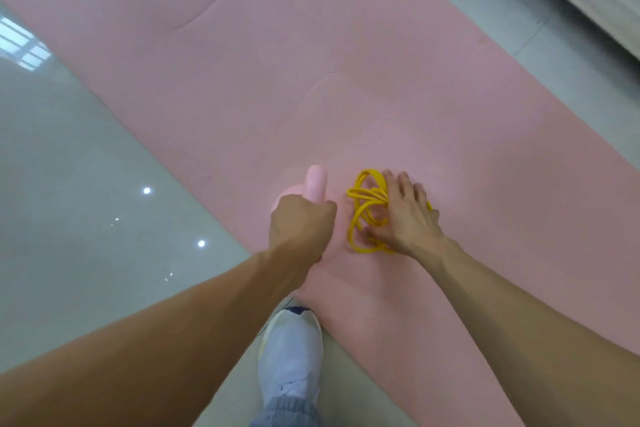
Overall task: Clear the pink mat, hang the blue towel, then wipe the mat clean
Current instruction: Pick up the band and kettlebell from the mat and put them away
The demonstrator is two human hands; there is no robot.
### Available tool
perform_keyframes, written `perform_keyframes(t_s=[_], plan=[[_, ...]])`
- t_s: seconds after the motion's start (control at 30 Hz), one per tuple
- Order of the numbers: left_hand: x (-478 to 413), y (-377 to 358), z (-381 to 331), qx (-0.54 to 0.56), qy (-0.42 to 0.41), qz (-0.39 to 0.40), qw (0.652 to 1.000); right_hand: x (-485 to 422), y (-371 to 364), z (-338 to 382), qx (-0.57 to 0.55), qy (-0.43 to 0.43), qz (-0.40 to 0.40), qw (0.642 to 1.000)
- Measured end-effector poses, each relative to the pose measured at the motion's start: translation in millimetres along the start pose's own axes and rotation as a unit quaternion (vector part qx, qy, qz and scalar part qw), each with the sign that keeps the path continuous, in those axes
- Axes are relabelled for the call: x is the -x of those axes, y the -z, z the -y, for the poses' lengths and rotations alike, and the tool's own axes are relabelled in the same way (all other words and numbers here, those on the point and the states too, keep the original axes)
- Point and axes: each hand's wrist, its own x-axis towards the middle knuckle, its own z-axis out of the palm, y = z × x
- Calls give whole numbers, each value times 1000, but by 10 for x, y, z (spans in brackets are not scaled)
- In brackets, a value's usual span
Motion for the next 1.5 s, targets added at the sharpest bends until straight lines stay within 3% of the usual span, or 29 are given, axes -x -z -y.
perform_keyframes(t_s=[0.17, 0.33, 0.47, 0.7, 0.9, 1.07, 1.33, 1.5], plan=[[-69, -53, 51, -22, -11, -24, 999, 46, -244, 39, 82, -15, -102, 991], [-23, -18, 46, -41, -22, -15, 999, 246, -512, 41, -8, -33, -136, 990], [38, 47, 26, -28, -21, 17, 999, 370, -424, 121, -120, -31, -127, 984], [332, 283, 68, -24, 17, 62, 998, 794, 270, -50, -271, -76, -31, 959], [911, 686, -175, -93, 25, 81, 992, 1391, 1023, -53, -198, -29, 9, 980], [1665, 1250, -656, -208, -38, 94, 973, 2086, 1700, 296, -147, -23, 22, 989], [3068, 2362, -1582, -230, -116, 39, 965, 3476, 3209, 1268, 0, 125, -51, 991], [4112, 3115, -2031, -306, -199, -9, 931, 4347, 4117, 1638, 85, 150, -74, 982]])
